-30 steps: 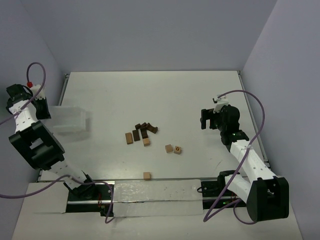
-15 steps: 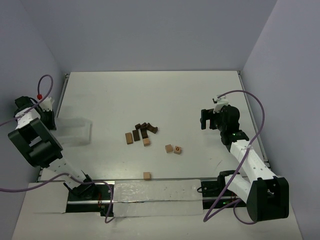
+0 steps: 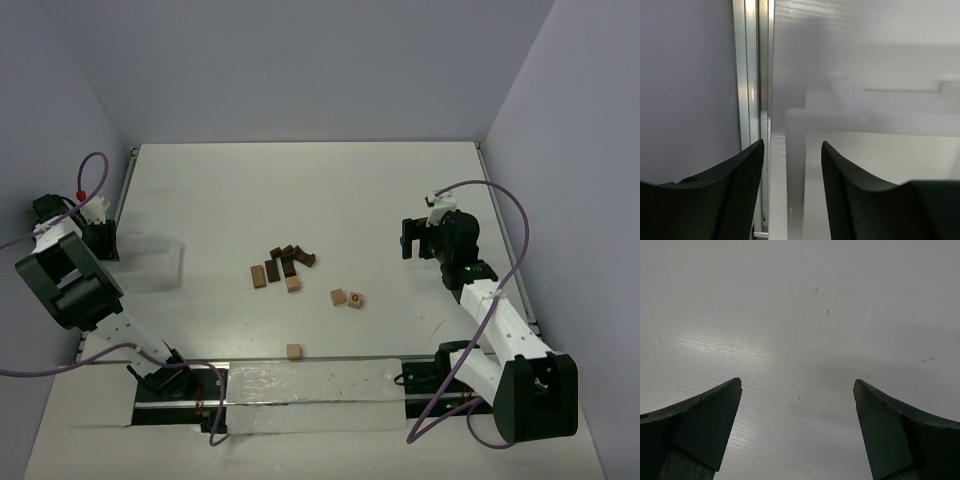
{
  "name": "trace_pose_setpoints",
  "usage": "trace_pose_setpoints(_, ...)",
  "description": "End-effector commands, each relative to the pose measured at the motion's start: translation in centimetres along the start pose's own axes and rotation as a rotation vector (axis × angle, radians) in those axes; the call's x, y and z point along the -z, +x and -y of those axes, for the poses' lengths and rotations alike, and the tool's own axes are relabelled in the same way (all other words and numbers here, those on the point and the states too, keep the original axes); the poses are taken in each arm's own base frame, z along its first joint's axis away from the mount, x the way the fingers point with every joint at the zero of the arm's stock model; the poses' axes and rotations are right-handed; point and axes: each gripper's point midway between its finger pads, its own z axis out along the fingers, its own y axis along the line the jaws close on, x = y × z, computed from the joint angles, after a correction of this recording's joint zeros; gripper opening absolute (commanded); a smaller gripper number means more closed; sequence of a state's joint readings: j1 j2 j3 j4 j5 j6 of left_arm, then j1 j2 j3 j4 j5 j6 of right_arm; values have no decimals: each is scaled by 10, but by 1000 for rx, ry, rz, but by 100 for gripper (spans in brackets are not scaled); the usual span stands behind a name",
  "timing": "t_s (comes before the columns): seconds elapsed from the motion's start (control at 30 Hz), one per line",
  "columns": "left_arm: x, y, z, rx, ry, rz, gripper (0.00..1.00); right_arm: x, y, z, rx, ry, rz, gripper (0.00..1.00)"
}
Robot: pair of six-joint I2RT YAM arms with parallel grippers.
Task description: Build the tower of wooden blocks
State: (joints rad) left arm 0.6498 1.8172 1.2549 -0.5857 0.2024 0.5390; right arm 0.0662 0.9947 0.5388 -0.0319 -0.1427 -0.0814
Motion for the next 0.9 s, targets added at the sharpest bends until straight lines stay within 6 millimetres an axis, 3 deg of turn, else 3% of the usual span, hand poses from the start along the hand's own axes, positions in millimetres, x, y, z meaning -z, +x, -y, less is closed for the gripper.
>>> trace_pose_setpoints(0.0, 28, -33, -9, -20, -22, 95, 63, 4, -30, 1, -8, -1, 63, 100)
trace_pose_setpoints(0.07, 43, -43, -9, -26, -22, 121, 65, 4, -31, 1, -8, -3, 65, 100)
trace_pose_setpoints(0.13, 57, -55, -7, -31, -10, 147, 80, 4, -31, 0, -8, -7, 65, 100)
trace_pose_setpoints(0.33, 117, -98, 6, -67, 2, 256, 83, 6, -33, -2, -10, -16, 73, 100)
trace_pose_setpoints(0.47, 154, -127, 41, -168, -27, 341, 83, 7, -33, -4, -9, -26, 76, 100)
trace_pose_setpoints(0.53, 172, -136, 63, -233, -56, 385, 83, 7, -34, -4, -7, -30, 78, 100)
trace_pose_setpoints(0.57, 168, -137, 78, -261, -33, 384, 84, 7, -34, -4, -7, -30, 78, 100)
trace_pose_setpoints(0.63, 179, -142, 135, -432, 36, 429, 83, 7, -33, -4, -6, -31, 78, 100)
trace_pose_setpoints(0.77, 177, -110, 227, -776, 271, 440, 79, 6, -33, -5, -3, -35, 75, 100)
trace_pose_setpoints(0.87, 175, -83, 277, -1008, 440, 463, 78, 5, -30, -5, -2, -39, 66, 100)
